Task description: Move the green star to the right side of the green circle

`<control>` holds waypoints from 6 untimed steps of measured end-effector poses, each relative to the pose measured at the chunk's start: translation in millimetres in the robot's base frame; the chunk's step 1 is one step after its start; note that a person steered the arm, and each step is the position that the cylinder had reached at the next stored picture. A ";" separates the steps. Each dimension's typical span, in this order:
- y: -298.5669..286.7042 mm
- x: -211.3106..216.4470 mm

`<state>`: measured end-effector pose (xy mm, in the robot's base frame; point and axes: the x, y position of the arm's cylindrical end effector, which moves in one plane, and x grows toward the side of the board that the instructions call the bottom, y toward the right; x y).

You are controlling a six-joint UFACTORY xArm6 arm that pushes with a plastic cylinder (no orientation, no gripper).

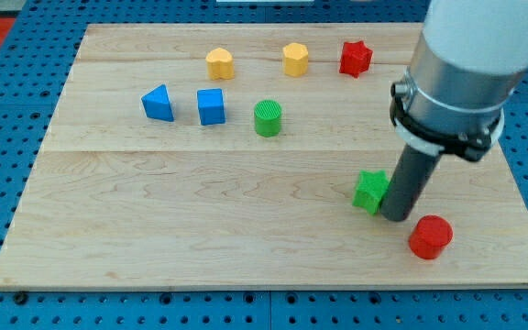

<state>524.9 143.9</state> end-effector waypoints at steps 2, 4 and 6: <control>-3.7 11.2; -43.1 -46.9; -32.9 -86.7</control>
